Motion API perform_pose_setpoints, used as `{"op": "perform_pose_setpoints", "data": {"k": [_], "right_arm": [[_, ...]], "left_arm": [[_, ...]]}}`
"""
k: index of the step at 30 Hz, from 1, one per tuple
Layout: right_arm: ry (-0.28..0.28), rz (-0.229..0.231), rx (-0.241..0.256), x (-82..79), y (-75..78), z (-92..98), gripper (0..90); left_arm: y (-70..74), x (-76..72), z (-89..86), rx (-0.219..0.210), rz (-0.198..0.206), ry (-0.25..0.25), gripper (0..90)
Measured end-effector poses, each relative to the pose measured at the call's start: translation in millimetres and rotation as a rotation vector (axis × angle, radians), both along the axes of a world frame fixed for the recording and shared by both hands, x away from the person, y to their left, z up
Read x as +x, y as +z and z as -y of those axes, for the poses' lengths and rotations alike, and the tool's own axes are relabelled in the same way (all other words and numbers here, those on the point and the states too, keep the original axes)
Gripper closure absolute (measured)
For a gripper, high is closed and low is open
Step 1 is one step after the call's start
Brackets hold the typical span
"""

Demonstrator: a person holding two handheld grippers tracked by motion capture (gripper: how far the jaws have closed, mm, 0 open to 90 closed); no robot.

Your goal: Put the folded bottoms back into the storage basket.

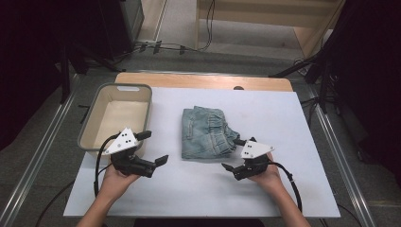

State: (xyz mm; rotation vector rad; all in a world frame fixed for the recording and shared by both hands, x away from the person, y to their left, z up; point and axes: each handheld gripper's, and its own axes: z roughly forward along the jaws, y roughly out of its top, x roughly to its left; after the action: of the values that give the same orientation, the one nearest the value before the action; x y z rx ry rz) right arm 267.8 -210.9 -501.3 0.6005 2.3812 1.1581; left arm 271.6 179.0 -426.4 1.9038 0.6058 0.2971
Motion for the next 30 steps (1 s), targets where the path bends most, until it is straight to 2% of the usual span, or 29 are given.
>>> {"op": "perform_pose_setpoints", "data": {"k": [8,9,13,24,27,30], "right_arm": [[-0.007,-0.005,-0.043,3.8,-7.0,-3.4,14.6],[-0.001,0.007,-0.046,4.1,-7.2,-3.8,18.8],[-0.010,0.017,-0.064,4.5,-9.7,-6.3,21.2],[-0.028,0.005,-0.080,7.3,-15.1,-6.9,28.2],[-0.063,0.028,-0.107,5.1,-17.2,-10.2,35.2],[-0.076,0.048,-0.135,2.8,-19.1,-13.5,37.6]], "left_arm": [[-1.0,0.0,0.2,0.001,-0.007,-0.002,0.0],[-1.4,0.2,0.7,0.003,-0.009,-0.003,0.0],[-1.8,0.3,1.6,0.006,-0.011,-0.006,0.0],[-3.7,0.8,3.1,0.015,-0.020,-0.008,0.0],[-4.1,0.8,3.3,0.014,-0.023,-0.008,0.0],[-3.9,0.8,2.9,0.014,-0.021,-0.009,0.0]]}}
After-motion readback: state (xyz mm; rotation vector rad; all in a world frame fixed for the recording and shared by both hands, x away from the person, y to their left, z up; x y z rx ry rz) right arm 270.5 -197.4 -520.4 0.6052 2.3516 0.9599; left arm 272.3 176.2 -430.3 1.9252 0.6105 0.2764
